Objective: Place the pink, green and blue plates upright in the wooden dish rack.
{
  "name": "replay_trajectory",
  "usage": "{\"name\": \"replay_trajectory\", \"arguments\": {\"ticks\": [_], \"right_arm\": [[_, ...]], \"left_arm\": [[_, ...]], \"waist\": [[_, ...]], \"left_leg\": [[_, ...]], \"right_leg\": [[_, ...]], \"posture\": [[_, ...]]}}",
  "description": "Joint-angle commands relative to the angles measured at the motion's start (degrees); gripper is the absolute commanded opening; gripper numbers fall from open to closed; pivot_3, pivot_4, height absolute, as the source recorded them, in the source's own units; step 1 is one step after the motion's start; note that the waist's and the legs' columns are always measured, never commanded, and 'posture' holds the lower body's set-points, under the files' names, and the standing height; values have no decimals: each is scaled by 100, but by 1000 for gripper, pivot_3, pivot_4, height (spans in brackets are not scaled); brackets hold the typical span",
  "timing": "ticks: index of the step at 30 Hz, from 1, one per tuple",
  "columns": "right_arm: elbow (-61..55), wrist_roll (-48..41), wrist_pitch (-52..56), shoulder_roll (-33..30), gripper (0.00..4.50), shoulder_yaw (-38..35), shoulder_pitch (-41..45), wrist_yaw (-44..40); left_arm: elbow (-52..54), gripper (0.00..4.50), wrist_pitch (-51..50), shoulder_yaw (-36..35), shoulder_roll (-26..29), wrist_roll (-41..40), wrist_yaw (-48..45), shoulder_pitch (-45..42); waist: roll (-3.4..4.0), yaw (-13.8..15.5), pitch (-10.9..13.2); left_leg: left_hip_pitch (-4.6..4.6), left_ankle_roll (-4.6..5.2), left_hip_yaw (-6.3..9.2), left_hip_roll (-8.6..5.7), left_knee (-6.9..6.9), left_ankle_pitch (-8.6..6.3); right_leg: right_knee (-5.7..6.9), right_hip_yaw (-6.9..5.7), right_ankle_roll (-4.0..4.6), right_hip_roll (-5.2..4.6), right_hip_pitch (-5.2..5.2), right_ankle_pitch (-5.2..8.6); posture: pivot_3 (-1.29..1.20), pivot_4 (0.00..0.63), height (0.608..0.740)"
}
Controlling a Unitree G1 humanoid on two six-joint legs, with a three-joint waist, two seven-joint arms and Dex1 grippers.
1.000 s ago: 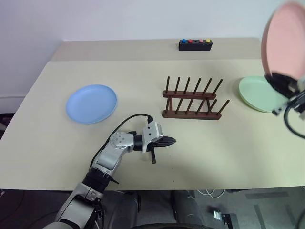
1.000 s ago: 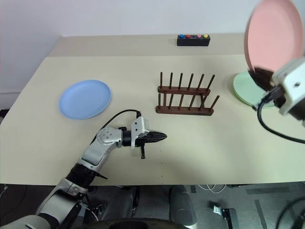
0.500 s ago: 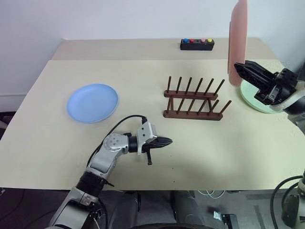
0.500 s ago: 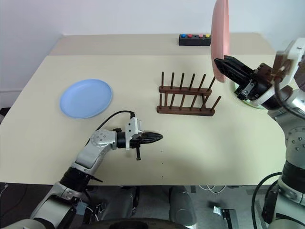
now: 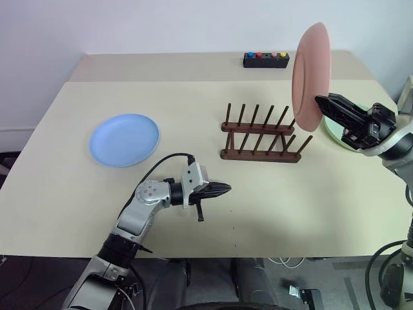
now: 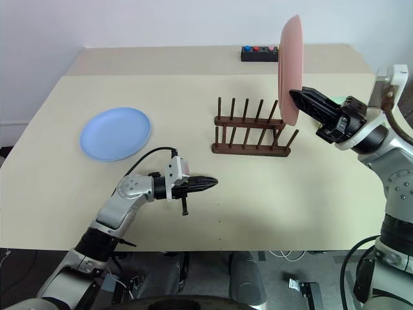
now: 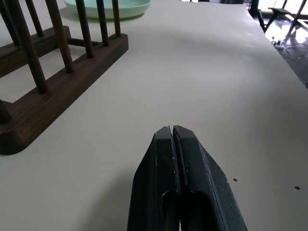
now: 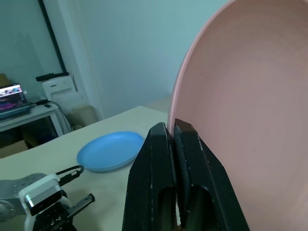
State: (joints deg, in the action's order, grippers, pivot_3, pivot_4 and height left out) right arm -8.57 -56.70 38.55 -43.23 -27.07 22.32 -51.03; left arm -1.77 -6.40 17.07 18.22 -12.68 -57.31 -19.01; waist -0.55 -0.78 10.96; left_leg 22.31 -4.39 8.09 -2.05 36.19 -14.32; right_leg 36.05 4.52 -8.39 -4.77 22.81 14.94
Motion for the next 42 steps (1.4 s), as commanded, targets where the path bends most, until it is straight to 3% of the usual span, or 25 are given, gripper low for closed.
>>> {"name": "replay_trajectory", "arguments": {"ticks": [1, 42], "right_arm": [[43, -122, -21, 1, 38, -26, 168, -100], [1201, -402, 414, 189, 38, -317, 157, -21]], "left_arm": [[231, 0, -9, -77, 16, -93, 9, -20], [182, 0, -69, -28, 31, -38, 83, -112]], "waist": [[0, -3, 0], [0, -3, 0]], "left_leg": [[0, 0, 0, 0, 0, 0], [0, 0, -1, 0, 0, 0]], "right_leg": [[0, 0, 0, 0, 0, 0], [1, 0, 0, 0, 1, 0]], "posture": [[0, 150, 740], [0, 150, 740]]}}
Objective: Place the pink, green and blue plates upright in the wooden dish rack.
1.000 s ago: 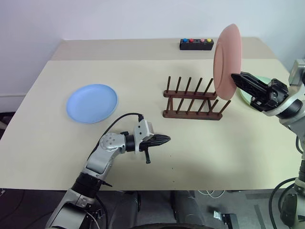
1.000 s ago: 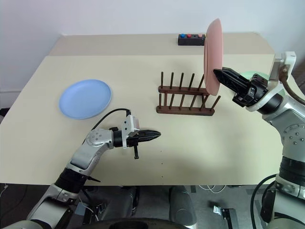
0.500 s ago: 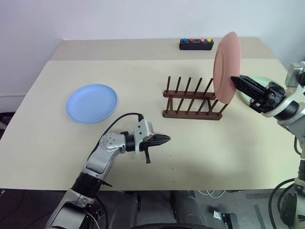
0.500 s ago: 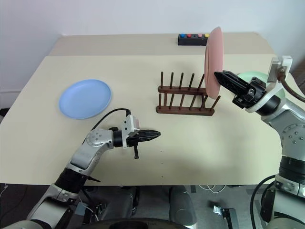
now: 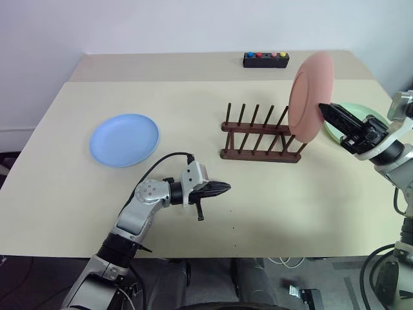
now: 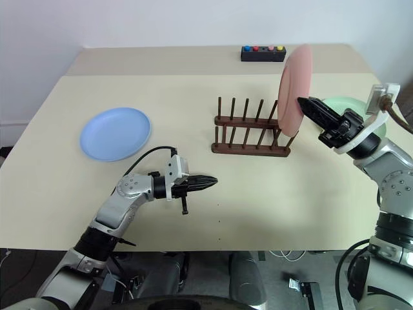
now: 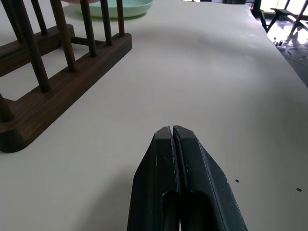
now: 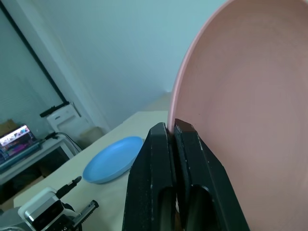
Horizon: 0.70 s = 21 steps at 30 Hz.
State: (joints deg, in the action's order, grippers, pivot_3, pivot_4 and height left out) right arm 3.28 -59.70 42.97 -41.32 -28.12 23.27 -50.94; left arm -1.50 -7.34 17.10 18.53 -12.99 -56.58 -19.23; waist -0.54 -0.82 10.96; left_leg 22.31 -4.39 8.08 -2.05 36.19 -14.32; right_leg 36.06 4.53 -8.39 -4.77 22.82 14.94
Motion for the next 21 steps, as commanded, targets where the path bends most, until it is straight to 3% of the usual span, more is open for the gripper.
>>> {"name": "replay_trajectory", "arguments": {"ticks": [1, 2, 5, 12, 21], "right_arm": [[45, -106, -21, 0, 38, -224, 49, -34], [68, -113, -10, 0, 38, -237, 37, -39], [85, -115, 8, 2, 883, -260, 8, -48], [87, 213, -340, -57, 4338, -338, 1, 143], [88, 1095, -1264, -409, 4338, -925, -147, 826]], "left_arm": [[153, 0, 26, -28, 0, -4, 11, -92], [154, 0, 28, -25, -1, -2, 12, -94], [150, 0, 31, -22, -1, 1, 15, -96], [163, 0, 29, -6, -2, 2, 21, -89], [227, 0, -4, -14, 6, -22, 51, -20]], "waist": [[0, 1, 0], [0, 1, 0], [0, 1, 0], [0, -1, 0], [1, 8, 0]], "left_leg": [[0, 0, 0, 0, 0, 0], [0, 0, 0, 0, 1, 0], [0, 0, 0, 0, 1, 0], [0, 0, 0, 0, 0, 0], [0, 0, -1, 0, 0, 0]], "right_leg": [[0, 0, 0, 0, 0, 0], [0, 0, 0, 0, 0, 0], [0, 0, 0, 0, 0, 0], [0, 0, 0, 0, 0, 0], [0, 0, 0, 0, 0, 0]], "posture": [[0, 150, 740], [0, 150, 740], [0, 150, 740], [0, 150, 740], [0, 150, 740]]}}
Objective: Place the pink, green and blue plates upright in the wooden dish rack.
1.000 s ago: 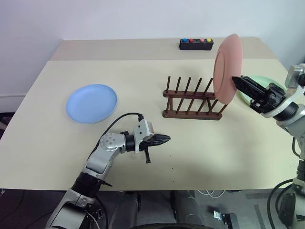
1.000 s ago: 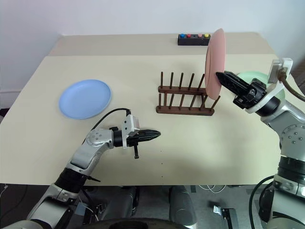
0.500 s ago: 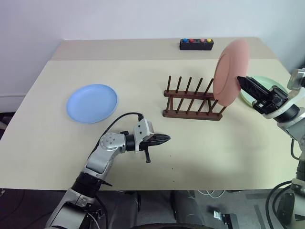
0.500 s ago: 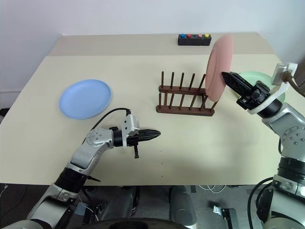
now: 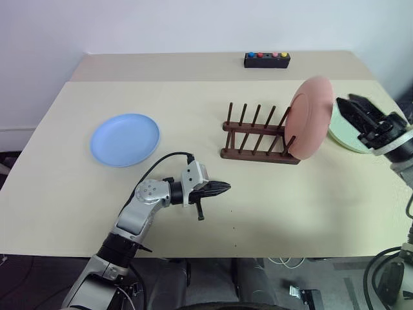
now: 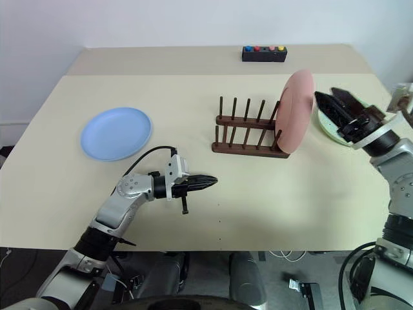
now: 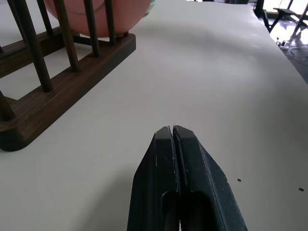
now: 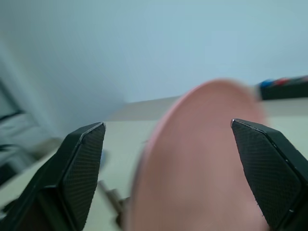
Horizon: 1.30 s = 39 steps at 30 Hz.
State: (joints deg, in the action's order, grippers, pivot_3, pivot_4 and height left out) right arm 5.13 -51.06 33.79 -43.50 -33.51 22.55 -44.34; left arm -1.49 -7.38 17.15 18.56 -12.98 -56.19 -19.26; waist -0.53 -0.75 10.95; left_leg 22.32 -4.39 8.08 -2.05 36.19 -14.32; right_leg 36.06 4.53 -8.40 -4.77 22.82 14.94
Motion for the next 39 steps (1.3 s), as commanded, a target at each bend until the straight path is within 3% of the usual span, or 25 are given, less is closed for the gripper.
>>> {"name": "replay_trajectory", "arguments": {"ticks": [1, 7, 11, 18, 28, 31, 37, 38, 39], "right_arm": [[-83, 502, -532, -269, 4338, -368, -206, 218], [397, 2003, -1502, -615, 4338, 166, -772, 328], [1148, 3227, -2242, -876, 4338, 993, -701, 463], [3499, 5052, -3868, -996, 4338, 2473, 406, 926], [5920, 6031, -4861, -849, 4338, 3286, 1825, 1494], [6173, 6094, -4968, -825, 3494, 3354, 1960, 1496], [6317, 6122, -5128, -808, 403, 3360, 1925, 1523], [6315, 6111, -5148, -809, 38, 3351, 1897, 1526], [6312, 6101, -5163, -810, 38, 3342, 1874, 1535]], "left_arm": [[229, 0, -3, -16, 2, -26, 11, -10], [156, 0, 24, 8, -6, -25, -43, -54], [122, 0, 30, 12, -25, -38, -90, -106], [129, 0, 31, -14, -23, -14, -84, -127], [307, 0, -23, -40, 60, -15, 33, 26], [363, 0, -50, -54, 86, -35, 47, 43], [509, 0, -68, -88, 107, -119, 32, 66], [524, 0, -62, -87, 104, -131, 25, 62], [530, 0, -62, -84, 102, -136, 20, 56]], "waist": [[0, -3, 0], [3, -31, -2], [14, -50, -7], [18, -49, -5], [18, -52, -3], [18, -46, -3], [19, -60, -3], [19, -63, -3], [14, -64, -4]], "left_leg": [[0, 0, 0, 0, -1, 0], [-1, 0, -5, 0, 1, 0], [-7, 0, -12, 0, 0, 0], [-8, 0, -15, 0, 1, 0], [-7, -1, -14, 0, -3, 1], [-7, -1, -14, 0, -1, 1], [-8, -1, -14, 0, -2, 1], [-8, -1, -14, 0, -2, 1], [-9, -1, -13, 0, -2, 1]], "right_leg": [[0, 0, 0, 0, 0, 0], [0, 2, 0, 0, -1, 0], [3, 7, 0, 1, 0, 0], [3, 9, 0, 1, -1, 0], [2, 10, 1, 0, 1, 0], [1, 10, 1, 0, -3, 0], [1, 10, 1, 0, -2, 0], [1, 11, 1, 0, -2, 0], [1, 10, 1, 0, -4, 0]], "posture": [[0, 150, 740], [0, 150, 740], [0, 150, 740], [0, 150, 740], [0, 150, 740], [0, 150, 740], [0, 150, 740], [0, 150, 740], [0, 150, 740]]}}
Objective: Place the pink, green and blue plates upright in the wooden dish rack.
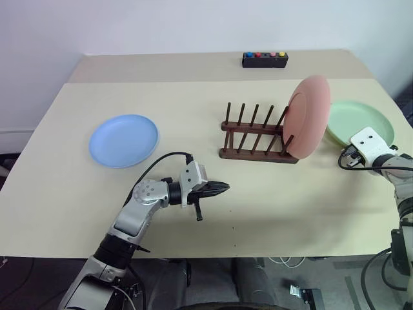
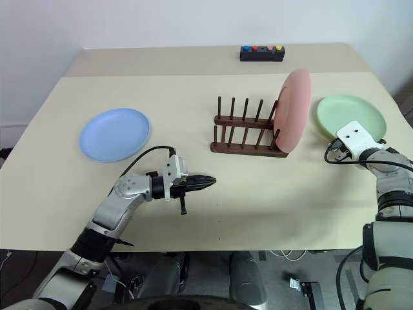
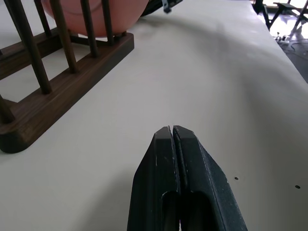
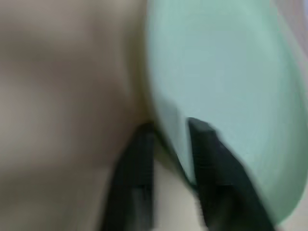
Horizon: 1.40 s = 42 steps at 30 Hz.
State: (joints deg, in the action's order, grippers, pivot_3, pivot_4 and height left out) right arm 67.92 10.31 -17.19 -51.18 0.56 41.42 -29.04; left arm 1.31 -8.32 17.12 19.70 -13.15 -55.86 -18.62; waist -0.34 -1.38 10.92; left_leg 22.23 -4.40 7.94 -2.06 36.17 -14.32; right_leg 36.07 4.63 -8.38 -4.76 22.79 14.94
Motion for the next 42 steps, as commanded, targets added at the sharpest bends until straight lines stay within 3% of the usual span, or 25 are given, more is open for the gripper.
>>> {"name": "replay_trajectory", "arguments": {"ticks": [1, 9, 16, 20, 29, 42], "right_arm": [[26, -48, -75, -44, 38, -78, -37, 17], [-579, -109, -498, -330, 38, -242, -393, 306], [-2968, -491, -366, -726, 38, -1191, -860, 984], [-4464, -745, -63, -737, 38, -1534, -828, 891], [-7187, -2870, 1430, -43, 38, -1441, -544, -354], [-9278, -5373, 3667, 1237, 38, -1012, -835, -747]], "left_arm": [[249, 0, 31, -76, -14, -119, -18, -16], [200, 0, 48, -53, -28, -92, -48, -31], [197, 0, 61, -92, -4, -97, -30, 27], [89, 0, 96, -106, -37, -95, -45, -66], [-37, 0, 211, -211, -43, -98, -20, -141], [465, 0, -74, -1124, 315, -558, 285, 43]], "waist": [[-5, -3, 0], [-3, 1, -1], [23, -66, 3], [23, -124, 3], [20, -105, 4], [18, -94, 5]], "left_leg": [[-3, 0, 1, 0, 0, 0], [-3, 0, 1, 0, 1, 0], [0, 0, 0, -1, -2, 0], [-1, 0, 0, 0, -3, 0], [0, 1, 5, 0, 0, 0], [7, 1, 14, 2, -1, -1]], "right_leg": [[0, -1, 0, 1, -3, 0], [0, 0, 0, 1, -3, 0], [5, 4, 0, 0, 5, 0], [6, 3, -1, 1, 5, 0], [6, 2, -1, 0, 2, 0], [7, -3, 0, -1, 9, 0]], "posture": [[0, 150, 740], [0, 150, 740], [0, 150, 740], [0, 150, 740], [0, 150, 740], [0, 150, 740]]}}
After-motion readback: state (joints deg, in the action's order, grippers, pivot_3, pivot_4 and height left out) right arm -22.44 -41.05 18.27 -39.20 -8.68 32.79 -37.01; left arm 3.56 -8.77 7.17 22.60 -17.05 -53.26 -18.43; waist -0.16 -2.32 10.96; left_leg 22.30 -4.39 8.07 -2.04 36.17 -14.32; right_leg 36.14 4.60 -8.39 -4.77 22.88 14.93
